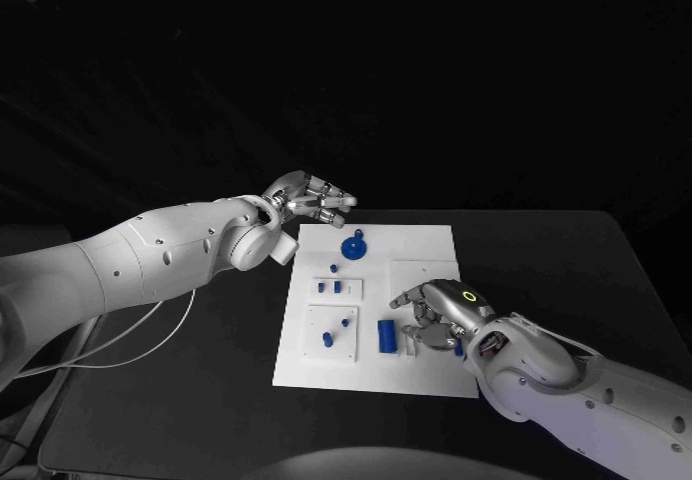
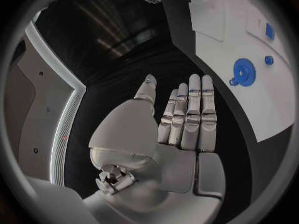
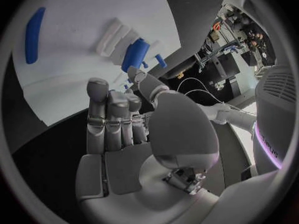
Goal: Assemble the parts on the task board
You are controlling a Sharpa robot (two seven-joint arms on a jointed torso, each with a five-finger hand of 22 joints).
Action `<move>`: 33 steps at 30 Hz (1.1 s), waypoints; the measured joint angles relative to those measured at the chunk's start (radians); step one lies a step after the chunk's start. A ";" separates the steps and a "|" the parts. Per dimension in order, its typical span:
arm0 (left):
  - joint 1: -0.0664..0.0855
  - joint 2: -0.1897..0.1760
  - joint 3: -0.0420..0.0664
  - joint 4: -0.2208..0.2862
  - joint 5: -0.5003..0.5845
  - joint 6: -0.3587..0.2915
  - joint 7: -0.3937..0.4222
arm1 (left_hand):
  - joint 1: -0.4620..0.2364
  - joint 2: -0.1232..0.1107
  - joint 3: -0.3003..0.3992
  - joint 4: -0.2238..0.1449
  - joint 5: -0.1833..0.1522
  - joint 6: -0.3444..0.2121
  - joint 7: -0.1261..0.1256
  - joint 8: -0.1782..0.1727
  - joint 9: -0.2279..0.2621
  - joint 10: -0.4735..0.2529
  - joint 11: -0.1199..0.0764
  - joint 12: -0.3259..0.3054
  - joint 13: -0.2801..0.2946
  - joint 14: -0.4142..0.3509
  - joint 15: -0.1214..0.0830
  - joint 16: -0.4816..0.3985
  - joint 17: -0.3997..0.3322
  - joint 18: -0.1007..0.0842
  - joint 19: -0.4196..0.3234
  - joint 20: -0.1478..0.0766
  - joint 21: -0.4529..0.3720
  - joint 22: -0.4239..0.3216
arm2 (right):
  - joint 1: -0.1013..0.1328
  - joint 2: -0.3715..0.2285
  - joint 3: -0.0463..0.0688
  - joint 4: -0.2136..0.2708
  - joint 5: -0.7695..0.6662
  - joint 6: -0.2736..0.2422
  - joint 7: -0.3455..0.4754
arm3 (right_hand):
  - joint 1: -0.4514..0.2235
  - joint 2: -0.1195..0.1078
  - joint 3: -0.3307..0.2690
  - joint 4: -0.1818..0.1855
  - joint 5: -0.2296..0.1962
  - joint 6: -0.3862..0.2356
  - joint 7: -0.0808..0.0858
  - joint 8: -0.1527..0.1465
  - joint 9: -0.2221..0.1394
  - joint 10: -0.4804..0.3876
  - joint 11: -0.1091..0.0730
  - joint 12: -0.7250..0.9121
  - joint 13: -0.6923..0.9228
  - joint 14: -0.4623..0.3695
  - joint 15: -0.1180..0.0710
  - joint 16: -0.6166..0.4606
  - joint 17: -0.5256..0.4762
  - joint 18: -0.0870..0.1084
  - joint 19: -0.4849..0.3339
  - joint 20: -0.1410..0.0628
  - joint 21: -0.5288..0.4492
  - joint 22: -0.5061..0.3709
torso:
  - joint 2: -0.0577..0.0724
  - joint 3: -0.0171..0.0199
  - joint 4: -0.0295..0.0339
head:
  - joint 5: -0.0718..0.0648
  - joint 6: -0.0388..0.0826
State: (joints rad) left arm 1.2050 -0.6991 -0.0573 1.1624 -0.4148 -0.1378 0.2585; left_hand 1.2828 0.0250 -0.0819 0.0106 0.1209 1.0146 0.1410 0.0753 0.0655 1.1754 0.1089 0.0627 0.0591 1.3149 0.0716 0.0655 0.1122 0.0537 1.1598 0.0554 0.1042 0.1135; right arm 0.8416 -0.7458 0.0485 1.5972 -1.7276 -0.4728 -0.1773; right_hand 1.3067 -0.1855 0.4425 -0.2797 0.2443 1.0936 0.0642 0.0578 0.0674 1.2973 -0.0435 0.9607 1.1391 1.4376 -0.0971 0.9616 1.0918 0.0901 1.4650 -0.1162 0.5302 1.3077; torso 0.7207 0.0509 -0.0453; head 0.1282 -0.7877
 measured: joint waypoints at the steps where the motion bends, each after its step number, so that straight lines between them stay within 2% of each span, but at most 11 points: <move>1: 0.000 0.000 0.000 0.000 0.000 0.000 0.000 | 0.000 0.000 0.000 0.000 0.000 0.000 0.000 0.000 0.000 -0.002 0.002 0.000 0.000 0.000 0.000 0.000 0.000 0.000 0.000 0.000 0.000 -0.001 | 0.002 -0.002 0.000 0.003 -0.001 0.000 0.009 | -0.005 0.005 -0.001 0.000 0.000 0.005 -0.004 0.000 0.001 0.002 -0.002 0.008 0.006 0.000 0.000 0.000 0.000 -0.009 0.000 0.000 0.000 0.000 | 0.000 0.0000 0.0001 | 0.000 0.000; 4: 0.000 -0.001 0.000 0.000 0.000 0.001 0.000 | 0.000 0.000 0.000 0.000 0.000 0.000 0.000 0.000 0.000 -0.004 0.004 0.000 0.000 0.000 0.000 0.000 0.000 0.000 0.000 0.000 0.000 -0.002 | 0.010 -0.006 0.000 0.009 -0.005 0.001 0.038 | -0.006 0.006 -0.029 0.000 0.000 0.014 -0.012 0.000 0.001 0.004 -0.004 0.024 0.018 0.000 0.000 0.000 0.006 -0.014 0.002 -0.002 0.005 0.000 | 0.000 -0.0003 0.0001 | 0.001 0.000; 9: 0.000 -0.001 0.000 -0.001 0.000 0.002 0.000 | 0.000 0.000 0.000 0.000 0.000 0.000 0.000 0.000 0.000 -0.004 0.004 0.000 0.000 0.000 0.000 0.000 0.000 0.000 0.000 0.000 0.000 -0.002 | 0.031 -0.004 0.000 0.010 -0.011 0.015 0.082 | -0.009 0.023 -0.029 0.000 -0.001 0.042 -0.031 0.000 0.003 -0.002 -0.009 0.036 0.020 0.002 -0.008 0.018 0.024 -0.014 0.000 -0.008 0.034 0.000 | 0.000 -0.0001 0.0005 | 0.004 0.000; 11: 0.000 -0.001 0.000 -0.001 0.000 0.003 0.000 | 0.000 0.000 0.000 0.000 0.000 0.000 0.000 0.000 0.000 -0.004 0.004 0.000 0.000 0.000 0.000 0.000 0.000 0.000 0.000 0.000 0.000 -0.002 | 0.039 0.001 0.000 0.010 -0.018 0.028 0.099 | -0.009 0.023 -0.025 -0.002 -0.001 0.043 -0.032 0.000 0.003 -0.001 -0.012 0.042 0.019 0.002 -0.008 0.024 0.032 -0.014 0.003 -0.011 0.046 0.000 | 0.000 -0.0001 0.0008 | 0.005 -0.001; 13: 0.000 -0.001 0.000 -0.001 0.000 0.004 -0.001 | 0.000 0.000 0.000 0.000 0.000 0.000 0.000 0.000 0.000 -0.004 0.004 0.000 0.000 0.000 0.000 0.000 0.000 0.000 0.000 0.000 0.000 -0.002 | 0.046 0.007 -0.002 0.009 -0.027 0.041 0.110 | -0.004 0.028 -0.012 -0.002 -0.009 0.046 -0.034 0.000 0.003 0.000 -0.014 0.042 0.013 0.002 -0.008 0.029 0.038 -0.030 0.003 -0.011 0.058 0.000 | 0.000 0.0001 0.0012 | 0.006 -0.002; 16: 0.000 0.000 0.000 -0.003 0.000 0.005 -0.001 | 0.000 0.000 0.000 0.000 0.000 0.000 0.000 0.000 0.000 -0.004 0.004 0.000 0.000 0.000 0.000 0.000 0.000 0.000 0.000 0.000 0.000 -0.002 | 0.063 0.017 -0.023 0.004 -0.052 0.070 0.123 | -0.004 0.028 0.001 -0.001 -0.012 0.044 -0.041 0.000 0.003 0.000 -0.014 0.044 0.002 0.002 -0.008 0.035 0.046 -0.030 0.004 -0.011 0.078 0.000 | 0.000 0.0005 0.0012 | 0.009 -0.002; 18: 0.000 0.001 0.000 -0.004 0.000 0.006 -0.001 | 0.000 0.000 0.000 0.000 0.000 0.000 0.000 0.000 0.000 -0.004 0.004 0.000 0.000 0.000 0.000 0.000 0.000 0.000 0.000 0.000 0.000 -0.002 | 0.077 0.024 -0.041 -0.002 -0.075 0.094 0.129 | -0.002 0.026 0.001 -0.001 -0.024 0.041 -0.045 0.000 0.003 0.000 -0.014 0.046 -0.001 0.002 -0.008 0.035 0.049 -0.030 0.004 -0.011 0.088 0.000 | 0.001 0.0005 0.0011 | 0.009 -0.002; 21: 0.000 0.002 0.000 -0.005 0.000 0.007 -0.001 | -0.005 0.005 0.000 0.000 0.000 0.000 0.000 0.000 0.000 -0.004 0.004 0.000 0.000 -0.004 0.004 0.000 0.000 0.000 0.000 0.000 0.000 -0.004 | 0.097 0.033 -0.063 -0.010 -0.110 0.135 0.132 | 0.005 0.023 0.001 -0.001 -0.044 0.032 -0.054 0.000 0.003 0.000 -0.014 0.046 -0.012 0.002 -0.008 0.035 0.049 -0.030 0.004 -0.011 0.094 0.000 | 0.001 0.0005 0.0010 | 0.010 -0.003; 25: 0.000 0.004 -0.001 -0.006 0.000 0.009 -0.001 | -0.005 0.005 0.000 0.000 0.000 0.000 0.000 0.000 0.000 -0.004 0.004 0.000 0.000 -0.004 0.004 0.000 0.000 0.000 0.000 0.000 0.000 -0.004 | 0.116 0.040 -0.080 -0.019 -0.151 0.186 0.133 | 0.008 0.026 0.001 -0.001 -0.056 0.010 -0.061 0.000 0.003 0.000 -0.014 0.046 -0.026 0.002 -0.008 0.038 0.052 -0.030 0.004 -0.011 0.099 0.000 | 0.001 0.0002 0.0013 | 0.010 -0.006; 28: 0.000 0.005 -0.001 -0.008 0.000 0.010 -0.002 | -0.005 0.005 0.000 0.000 0.000 0.000 0.000 0.000 0.000 -0.004 0.004 0.000 0.000 -0.004 0.004 0.000 0.000 0.000 0.000 0.000 0.000 -0.004 | 0.125 0.044 -0.090 -0.022 -0.178 0.221 0.133 | 0.020 0.030 0.001 -0.001 -0.082 0.005 -0.066 0.000 0.003 -0.001 -0.015 0.041 -0.032 0.004 -0.011 0.041 0.054 -0.030 0.004 -0.011 0.105 0.000 | 0.001 0.0003 0.0013 | 0.011 -0.007; 33: 0.000 0.006 -0.001 -0.009 0.000 0.011 -0.002 | -0.005 0.005 0.000 0.000 0.000 0.000 0.000 0.000 0.000 -0.004 0.004 0.000 0.000 -0.004 0.004 0.000 0.000 0.000 0.000 0.000 0.000 -0.004 | 0.139 0.053 -0.107 -0.022 -0.220 0.259 0.129 | 0.026 0.024 0.001 -0.001 -0.097 -0.015 -0.076 0.000 0.002 0.002 -0.019 0.041 -0.037 0.004 -0.011 0.045 0.056 -0.029 0.004 -0.011 0.112 0.000 | 0.001 0.0005 0.0013 | 0.013 -0.010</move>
State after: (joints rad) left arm 1.2049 -0.6926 -0.0579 1.1534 -0.4150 -0.1264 0.2565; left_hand 1.2781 0.0297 -0.0819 0.0106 0.1209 1.0146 0.1410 0.0753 0.0654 1.1719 0.1124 0.0627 0.0591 1.3111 0.0755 0.0655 0.1125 0.0537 1.1598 0.0554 0.1041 0.1099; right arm 0.9806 -0.6928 -0.0582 1.5748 -1.9475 -0.2139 -0.0483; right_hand 1.3325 -0.1611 0.4439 -0.2808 0.1471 1.0790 -0.0121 0.0578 0.0699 1.2992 -0.0629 1.0020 1.1019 1.4418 -0.1078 1.0068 1.1480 0.0606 1.4685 -0.1269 0.6421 1.3075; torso 0.7215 0.0514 -0.0439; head 0.1408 -0.7973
